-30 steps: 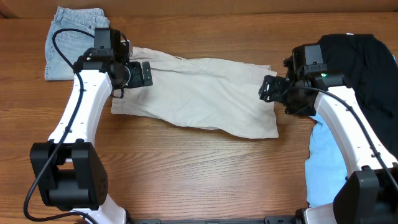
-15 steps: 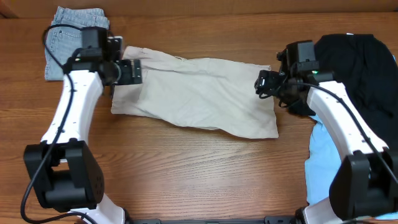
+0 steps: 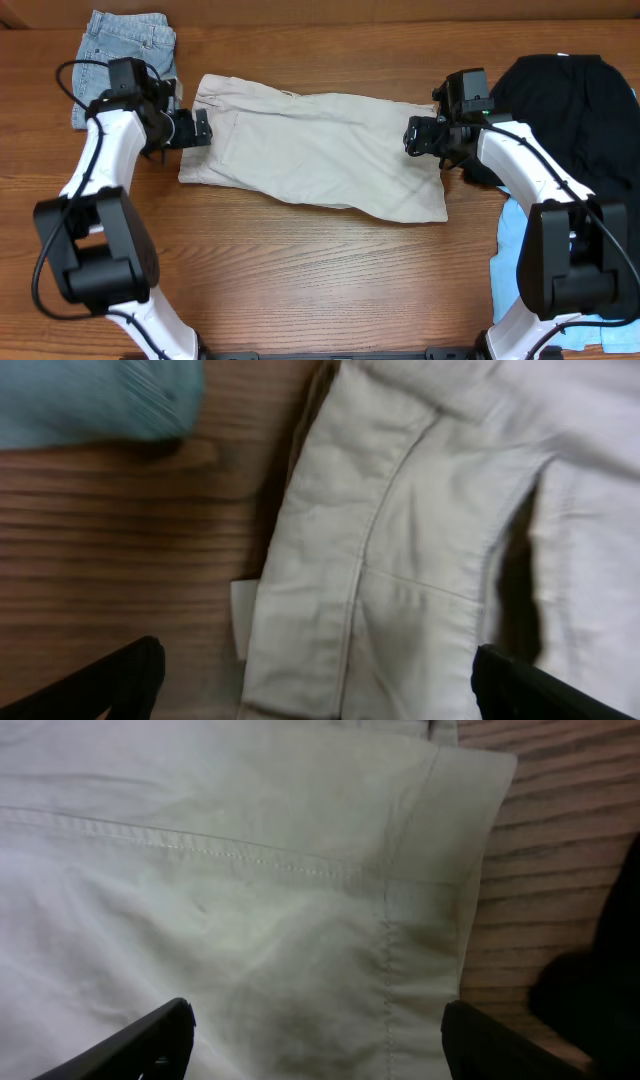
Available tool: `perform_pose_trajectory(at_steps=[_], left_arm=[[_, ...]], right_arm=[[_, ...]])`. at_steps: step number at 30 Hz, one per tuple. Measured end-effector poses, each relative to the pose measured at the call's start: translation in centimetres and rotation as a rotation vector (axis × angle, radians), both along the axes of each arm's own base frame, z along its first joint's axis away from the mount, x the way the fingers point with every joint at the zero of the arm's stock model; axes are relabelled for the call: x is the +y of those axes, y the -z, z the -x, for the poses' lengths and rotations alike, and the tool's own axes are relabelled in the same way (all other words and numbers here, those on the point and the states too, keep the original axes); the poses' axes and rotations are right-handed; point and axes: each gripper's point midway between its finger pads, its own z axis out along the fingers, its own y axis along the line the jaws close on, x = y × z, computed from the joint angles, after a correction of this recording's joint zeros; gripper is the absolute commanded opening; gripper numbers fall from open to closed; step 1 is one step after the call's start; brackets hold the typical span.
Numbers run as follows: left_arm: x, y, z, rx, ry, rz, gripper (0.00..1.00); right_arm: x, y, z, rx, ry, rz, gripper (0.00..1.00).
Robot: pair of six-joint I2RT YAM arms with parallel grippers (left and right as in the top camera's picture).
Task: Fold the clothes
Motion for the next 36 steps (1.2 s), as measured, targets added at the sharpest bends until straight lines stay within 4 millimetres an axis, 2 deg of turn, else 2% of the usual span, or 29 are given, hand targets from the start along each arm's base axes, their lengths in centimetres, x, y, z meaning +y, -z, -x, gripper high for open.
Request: perform_pose_trajectory(at_steps=[5, 8, 16, 19, 21, 26, 28, 31, 33, 36], left_arm=[[-0.4, 3.1, 0.0, 0.049, 0.022, 0.024, 1.0], [-0.6, 4.0, -0.1, 0.056, 0.028, 0.042, 1.0], [-2.0, 4.3, -1.1, 0.014, 0.084, 0.118, 0.99], [-2.8, 4.2, -1.6, -0.002, 0.107, 0.166, 0.95], [-3.4, 4.2, -1.8, -0.01, 0.127, 0.197, 0.86], [-4.4, 4.6, -2.0, -0.013, 0.153, 0.256, 0.55], [-5.0, 4.8, -2.1, -0.007, 0.155, 0.292, 0.4], [-5.9, 5.3, -2.0, 0.004, 0.164, 0.334, 0.09], [-6.6, 5.5, -1.9, 0.014, 0.167, 0.369, 0.04], [-6.9, 5.4, -1.8, 0.022, 0.161, 0.388, 0.04]], right_arm=[[-0.2, 0.6, 0.5, 0.026, 0.003, 0.012, 0.82], [-0.3, 0.7, 0.5, 0.026, 0.006, 0.019, 0.82], [-0.5, 0.7, 0.5, 0.027, 0.01, 0.028, 0.82], [-0.6, 0.7, 0.5, 0.026, 0.01, 0.031, 0.82], [-0.6, 0.7, 0.4, 0.025, 0.011, 0.033, 0.82], [-0.6, 0.7, 0.4, 0.025, 0.011, 0.033, 0.81], [-0.6, 0.7, 0.4, 0.025, 0.011, 0.033, 0.81], [-0.6, 0.7, 0.4, 0.024, 0.01, 0.034, 0.76], [-0.6, 0.7, 0.4, 0.022, 0.01, 0.034, 0.74], [-0.6, 0.6, 0.2, 0.013, 0.008, 0.035, 0.7]])
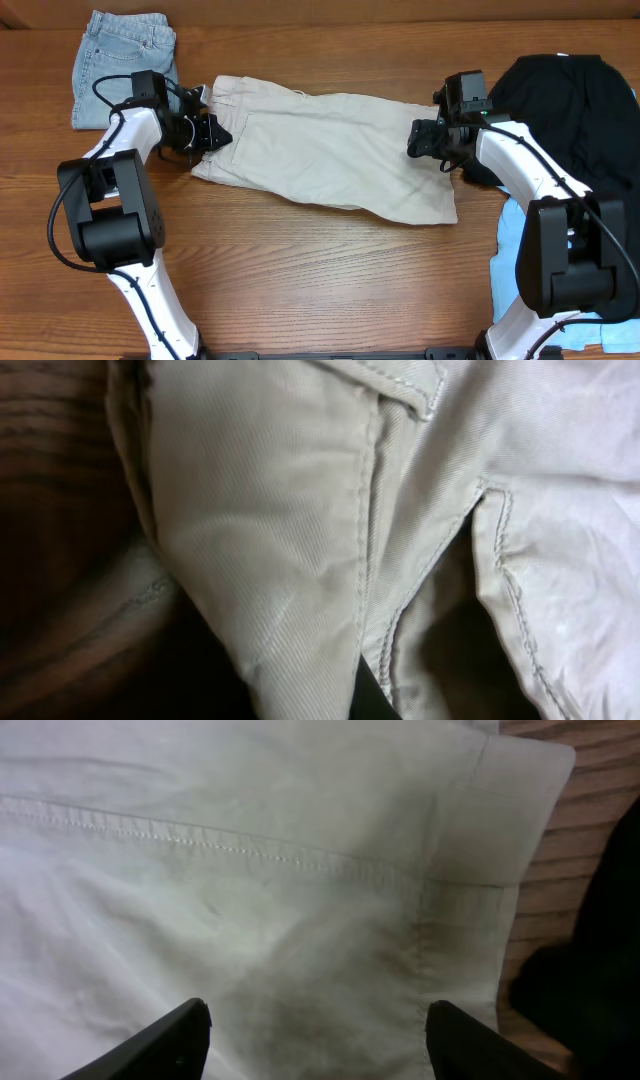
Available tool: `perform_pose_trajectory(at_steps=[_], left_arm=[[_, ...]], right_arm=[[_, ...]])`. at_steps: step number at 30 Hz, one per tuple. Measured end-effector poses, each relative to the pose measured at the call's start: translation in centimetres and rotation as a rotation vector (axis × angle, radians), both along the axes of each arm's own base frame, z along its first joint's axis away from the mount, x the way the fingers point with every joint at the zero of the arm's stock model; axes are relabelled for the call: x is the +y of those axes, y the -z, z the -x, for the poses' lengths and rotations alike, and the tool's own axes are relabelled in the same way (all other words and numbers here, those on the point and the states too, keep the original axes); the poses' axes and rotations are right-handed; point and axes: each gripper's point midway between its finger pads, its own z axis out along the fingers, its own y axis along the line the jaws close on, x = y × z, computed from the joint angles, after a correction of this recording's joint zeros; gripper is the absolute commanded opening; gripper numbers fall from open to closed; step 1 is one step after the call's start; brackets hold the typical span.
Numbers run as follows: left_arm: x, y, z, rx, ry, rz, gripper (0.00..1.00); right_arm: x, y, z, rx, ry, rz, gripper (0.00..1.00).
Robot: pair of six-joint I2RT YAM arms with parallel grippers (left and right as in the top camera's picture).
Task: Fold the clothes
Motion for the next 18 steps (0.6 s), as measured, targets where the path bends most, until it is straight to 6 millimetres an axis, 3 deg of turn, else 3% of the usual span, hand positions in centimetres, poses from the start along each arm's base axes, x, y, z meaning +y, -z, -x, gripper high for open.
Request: perform_pose_trajectory(at_steps=[9, 15, 18], left_arm=[[-0.1, -1.6, 2.7, 0.272, 0.005, 0.023, 0.04], [0.7, -7.4, 2.4, 0.314, 0.02, -0.024, 0.04], [1.2, -10.7, 1.9, 0.284, 0.021, -0.062, 0.04]], right_arm=[[0.5, -1.0, 0.2, 0.021, -0.026, -0.02, 0.57], [2.0, -4.0, -1.0, -0.007, -0.053, -0.099, 0.43], [2.6, -4.0, -0.4, 0.02, -0.057, -0.137, 0.24]])
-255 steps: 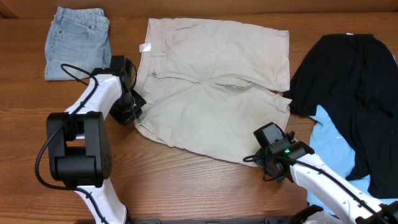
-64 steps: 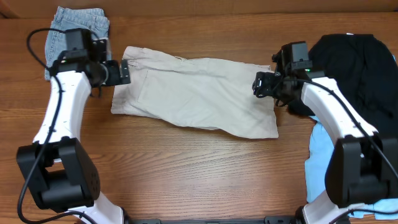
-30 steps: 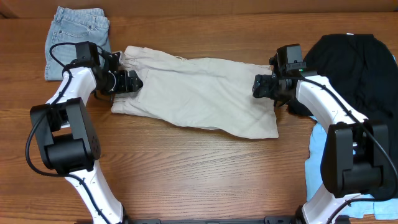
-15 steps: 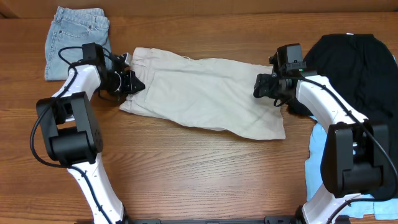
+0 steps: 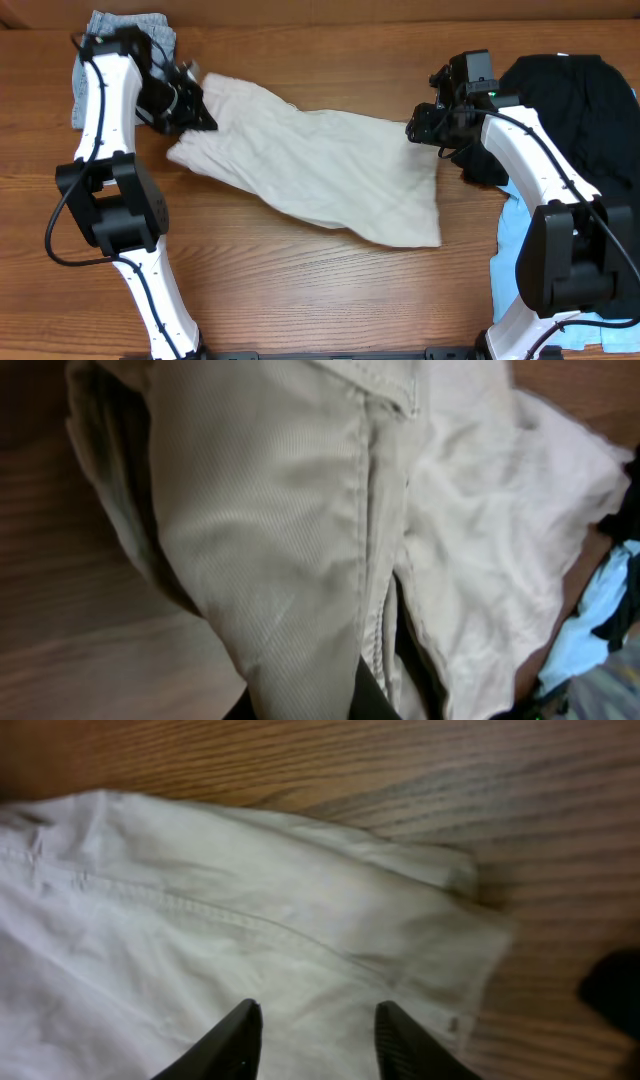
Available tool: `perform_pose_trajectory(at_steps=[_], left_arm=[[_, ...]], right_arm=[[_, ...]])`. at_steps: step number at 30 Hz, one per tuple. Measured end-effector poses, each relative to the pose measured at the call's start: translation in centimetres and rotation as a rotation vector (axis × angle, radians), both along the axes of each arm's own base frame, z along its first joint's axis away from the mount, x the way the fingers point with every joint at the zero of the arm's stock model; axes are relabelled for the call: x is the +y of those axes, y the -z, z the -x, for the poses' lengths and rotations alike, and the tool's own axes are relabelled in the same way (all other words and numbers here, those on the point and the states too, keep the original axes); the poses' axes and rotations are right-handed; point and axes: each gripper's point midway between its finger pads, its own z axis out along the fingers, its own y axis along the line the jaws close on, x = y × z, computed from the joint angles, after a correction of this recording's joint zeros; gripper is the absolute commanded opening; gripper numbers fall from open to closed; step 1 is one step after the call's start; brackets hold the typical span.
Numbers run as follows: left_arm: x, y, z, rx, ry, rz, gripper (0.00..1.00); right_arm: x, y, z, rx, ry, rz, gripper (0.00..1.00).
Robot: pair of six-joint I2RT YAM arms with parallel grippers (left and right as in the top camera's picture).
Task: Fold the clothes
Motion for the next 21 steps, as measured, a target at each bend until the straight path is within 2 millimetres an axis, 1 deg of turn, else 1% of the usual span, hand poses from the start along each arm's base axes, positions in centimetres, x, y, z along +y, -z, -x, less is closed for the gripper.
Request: perform_pose_trajectory(at_steps=[2, 3, 7, 11, 14, 17, 21], left_arm=[[0.4, -2.0, -0.2, -0.025, 0.003, -0.027, 0.04], [0.5, -2.8, -0.3, -0.039, 0.005, -0.039, 0.04], [1.0, -5.3, -0.5, -0.082, 0.012, -0.096, 0.04], [0.9, -7.0, -0.7, -0.126, 0.034, -0.168, 0.04], [0.0, -7.2, -1.0, -0.146, 0.066, -0.208, 0.04], [-1.2, -7.1, -0.9, -0.147, 0.104, -0.242, 0.04], [-3.4, -6.9, -1.1, -0.165, 0.166, -0.297, 0.04]], right_arm=[[0.4, 0.0, 0.2, 0.012, 0.002, -0.019, 0.08], [0.5, 0.0, 0.3, 0.011, -0.005, -0.026, 0.04], [1.2, 0.8, 1.3, 0.046, -0.02, -0.068, 0.04], [2.3, 1.9, 2.9, 0.101, -0.043, -0.136, 0.04], [3.0, 2.8, 4.0, 0.131, -0.058, -0.184, 0.04], [3.5, 3.8, 5.2, 0.16, -0.068, -0.22, 0.04], [3.7, 5.0, 6.0, 0.166, -0.074, -0.242, 0.04]])
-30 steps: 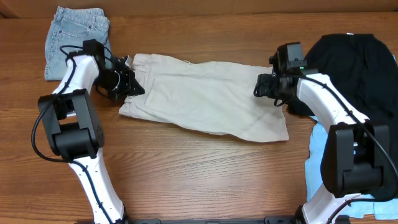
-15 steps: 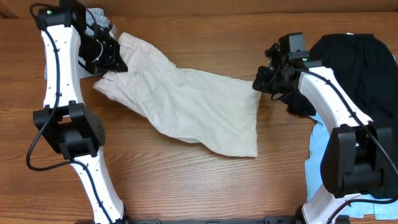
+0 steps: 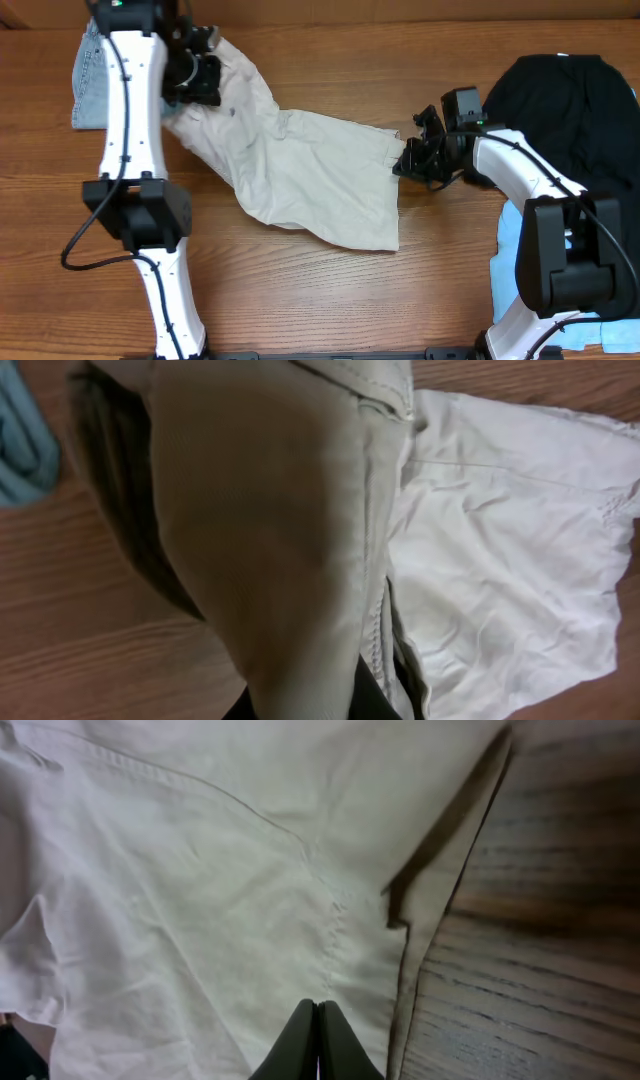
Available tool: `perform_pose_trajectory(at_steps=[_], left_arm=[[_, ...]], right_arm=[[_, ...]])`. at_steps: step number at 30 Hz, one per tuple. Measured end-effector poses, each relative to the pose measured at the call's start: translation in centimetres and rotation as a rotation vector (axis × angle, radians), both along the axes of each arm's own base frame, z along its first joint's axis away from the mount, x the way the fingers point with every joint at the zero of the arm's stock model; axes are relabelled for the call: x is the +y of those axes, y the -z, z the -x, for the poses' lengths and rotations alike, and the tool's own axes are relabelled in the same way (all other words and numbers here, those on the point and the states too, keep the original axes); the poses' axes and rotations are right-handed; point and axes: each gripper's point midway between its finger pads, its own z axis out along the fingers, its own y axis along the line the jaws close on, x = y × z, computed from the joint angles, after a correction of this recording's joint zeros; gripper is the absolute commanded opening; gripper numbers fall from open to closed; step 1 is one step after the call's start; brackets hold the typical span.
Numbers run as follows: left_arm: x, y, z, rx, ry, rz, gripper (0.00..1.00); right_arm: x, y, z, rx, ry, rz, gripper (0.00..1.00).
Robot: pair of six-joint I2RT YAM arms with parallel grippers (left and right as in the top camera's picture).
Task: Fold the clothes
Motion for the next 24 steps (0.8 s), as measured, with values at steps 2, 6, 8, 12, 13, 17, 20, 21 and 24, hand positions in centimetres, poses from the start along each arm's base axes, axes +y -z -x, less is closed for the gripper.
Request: perform_pose_trajectory(at_steps=[2, 6, 8, 12, 13, 17, 20, 21, 24], left_arm=[[-1.1, 0.0, -0.1, -0.011, 0.023, -0.019, 0.04], [-3.2, 0.1, -0.2, -0.024, 0.063, -0.044, 0.04], [-4.0, 0.1, -0.3, -0.036, 0.076, -0.056, 0.04], [-5.5, 0.1, -0.2, -0.046, 0.1, -0.08, 0.04], [-5.9, 0.1, -0.1, -0.047, 0.106, -0.085, 0.04], [-7.7, 0.2, 0.4, -0.047, 0.136, -0.096, 0.04], [-9.0, 0.2, 0.9, -0.043, 0.15, -0.111, 0.04], [-9.6, 0.2, 1.1, -0.042, 0.157, -0.115, 0.04], [-11.5, 0.3, 1.9, -0.039, 0.184, -0.127, 0.04]], right_arm=[[0.0, 0.9, 0.6, 0.005, -0.001, -0.005, 0.04], [-0.1, 2.6, 2.1, 0.033, 0.004, -0.01, 0.04], [-0.1, 3.3, 2.6, 0.039, 0.009, -0.012, 0.04], [-0.1, 4.0, 3.1, 0.043, 0.02, -0.019, 0.04], [0.0, 4.1, 3.1, 0.041, 0.023, -0.023, 0.04], [0.1, 4.1, 3.1, 0.044, 0.034, -0.037, 0.04], [0.1, 4.1, 3.1, 0.042, 0.036, -0.04, 0.04], [0.1, 4.1, 3.1, 0.042, 0.036, -0.041, 0.04], [0.1, 4.1, 3.1, 0.043, 0.038, -0.042, 0.04]])
